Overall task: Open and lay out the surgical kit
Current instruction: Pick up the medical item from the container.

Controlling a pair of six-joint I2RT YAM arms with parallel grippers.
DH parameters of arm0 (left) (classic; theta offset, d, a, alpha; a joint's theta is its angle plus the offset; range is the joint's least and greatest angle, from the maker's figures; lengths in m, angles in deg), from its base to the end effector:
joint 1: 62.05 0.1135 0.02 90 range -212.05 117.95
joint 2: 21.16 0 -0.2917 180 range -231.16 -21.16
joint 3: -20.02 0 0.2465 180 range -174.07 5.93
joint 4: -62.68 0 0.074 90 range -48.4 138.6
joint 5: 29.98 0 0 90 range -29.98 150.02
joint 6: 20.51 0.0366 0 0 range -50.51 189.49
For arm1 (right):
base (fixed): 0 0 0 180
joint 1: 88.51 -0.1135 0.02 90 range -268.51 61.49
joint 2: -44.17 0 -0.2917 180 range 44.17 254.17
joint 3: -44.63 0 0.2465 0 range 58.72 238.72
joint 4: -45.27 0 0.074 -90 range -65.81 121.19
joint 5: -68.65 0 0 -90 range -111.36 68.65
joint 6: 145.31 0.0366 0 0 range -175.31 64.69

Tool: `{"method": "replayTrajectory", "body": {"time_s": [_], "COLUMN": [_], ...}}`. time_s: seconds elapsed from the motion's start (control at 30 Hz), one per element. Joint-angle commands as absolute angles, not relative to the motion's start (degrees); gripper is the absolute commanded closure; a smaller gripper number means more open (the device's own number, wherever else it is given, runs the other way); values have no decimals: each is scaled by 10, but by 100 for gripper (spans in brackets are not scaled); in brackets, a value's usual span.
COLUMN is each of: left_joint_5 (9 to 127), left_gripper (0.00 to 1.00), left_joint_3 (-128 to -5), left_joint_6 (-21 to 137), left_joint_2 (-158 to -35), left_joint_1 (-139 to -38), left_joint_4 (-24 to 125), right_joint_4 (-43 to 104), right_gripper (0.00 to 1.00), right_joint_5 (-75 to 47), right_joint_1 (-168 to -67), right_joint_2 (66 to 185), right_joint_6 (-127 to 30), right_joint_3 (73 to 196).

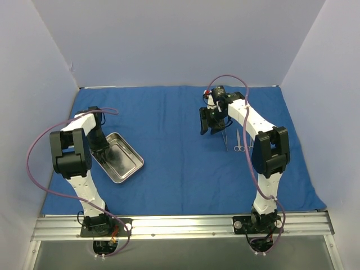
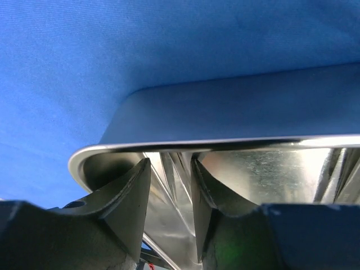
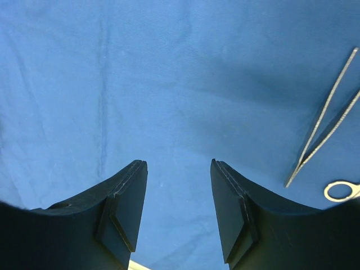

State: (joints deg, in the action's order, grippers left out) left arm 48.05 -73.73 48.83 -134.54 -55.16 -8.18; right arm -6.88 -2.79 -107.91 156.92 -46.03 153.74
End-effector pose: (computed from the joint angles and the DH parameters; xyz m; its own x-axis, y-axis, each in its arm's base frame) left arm 0.3634 0.0516 0.1886 -0.8881 -0.4550 -0.0652 -0.4584 0.8666 0.1971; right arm 0.4111 0.1571 0.2770 -0.8478 -0.1365 -0.5124 -0.3516 0.8681 0.3504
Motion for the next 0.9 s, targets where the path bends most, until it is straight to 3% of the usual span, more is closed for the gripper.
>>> {"method": "replayTrajectory", "body": {"time_s": [0.0,0.13,0.17,0.23,0.33,0.63,0.87], "left_joint_5": [503,511,515,524,540,676,1127], "left_gripper": [57,67,75,80,97,98,98], "left_joint_3": [-746,-751,-751,-748,-739,-774,-756], "left_joint_6": [490,493,494,494,495,496,453], "left_joint_2": [-1366,-1377,-1378,-1376,-1360,-1208,-1192], "left_joint_1": [-543,-541,-541,-541,-541,-568,-629], "left_joint_4": [-51,-45,-45,-48,-52,-96,103], "right_joint_4": [-84,-87,-92,-98,-113,-176,-78], "right_gripper": [51,51,51,51,51,51,51], "right_joint_5": [-25,-28,-28,-37,-50,-61,196], "right_joint_1": [-1067,-1067,-1068,-1071,-1074,-1079,-1081], "right_joint_2": [1532,1533,1537,1539,1545,1606,1648], "right_joint_6": [-460,-457,-457,-457,-455,-450,-413], "right_joint_3": [1537,1542,1544,1555,1578,1719,1772]}}
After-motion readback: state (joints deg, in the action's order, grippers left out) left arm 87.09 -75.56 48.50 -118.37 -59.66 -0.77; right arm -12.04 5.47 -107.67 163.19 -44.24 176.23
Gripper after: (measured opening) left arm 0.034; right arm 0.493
